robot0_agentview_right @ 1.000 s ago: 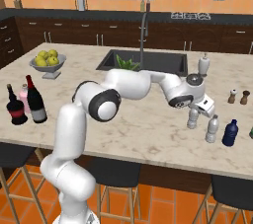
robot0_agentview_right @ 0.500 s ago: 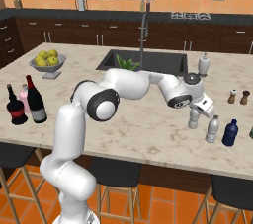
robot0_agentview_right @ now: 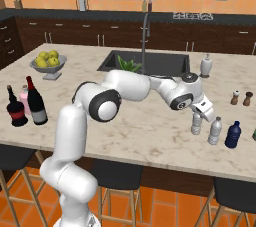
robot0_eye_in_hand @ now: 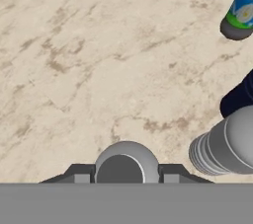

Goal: Move the plastic bottles in the middle to the plastics group, and the glass bottles in the middle to the glass group.

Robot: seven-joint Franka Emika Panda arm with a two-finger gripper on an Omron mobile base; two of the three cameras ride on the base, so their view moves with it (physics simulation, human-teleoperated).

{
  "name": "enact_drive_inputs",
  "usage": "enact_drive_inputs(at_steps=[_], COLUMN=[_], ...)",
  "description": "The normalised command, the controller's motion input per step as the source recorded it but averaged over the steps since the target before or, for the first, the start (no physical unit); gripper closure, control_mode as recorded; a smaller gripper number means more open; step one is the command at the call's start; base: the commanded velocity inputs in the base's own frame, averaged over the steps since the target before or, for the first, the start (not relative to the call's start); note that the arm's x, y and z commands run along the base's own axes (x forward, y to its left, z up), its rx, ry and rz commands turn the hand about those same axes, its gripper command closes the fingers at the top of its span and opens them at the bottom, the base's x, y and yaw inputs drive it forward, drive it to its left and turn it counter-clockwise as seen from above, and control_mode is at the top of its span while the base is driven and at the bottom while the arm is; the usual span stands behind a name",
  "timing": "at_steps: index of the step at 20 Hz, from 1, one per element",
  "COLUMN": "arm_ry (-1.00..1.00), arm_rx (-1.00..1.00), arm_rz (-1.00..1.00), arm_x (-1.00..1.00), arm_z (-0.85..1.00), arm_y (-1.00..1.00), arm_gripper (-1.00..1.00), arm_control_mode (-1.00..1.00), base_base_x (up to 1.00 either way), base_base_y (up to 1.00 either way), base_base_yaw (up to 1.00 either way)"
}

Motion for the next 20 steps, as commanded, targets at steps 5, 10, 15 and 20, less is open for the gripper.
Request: enact_drive_inputs(at_steps=[5, 10, 15, 20], arm_ry=[0.0, 0.0, 0.0, 0.0], arm_rx=[0.03, 0.03, 0.02, 0.0], arm_rz=[-0.18, -0.07, -0.05, -0.02], arm_x=[0.0, 0.0, 0.0, 0.0], arm_z=[0.0, -0.01, -0.06, -0.34], arm_y=[-0.09, -0.21, -0.22, 0.0], arm_gripper=[1.0, 1.0, 1.0, 1.0], arm_control_mode=[-1.0, -1.0, -1.0, -1.0], base_base_x=[0.0, 0.0, 0.0, 0.0], base_base_y=[0.0, 0.0, 0.0, 0.0], base_base_yaw=[0.0, 0.0, 0.0, 0.0])
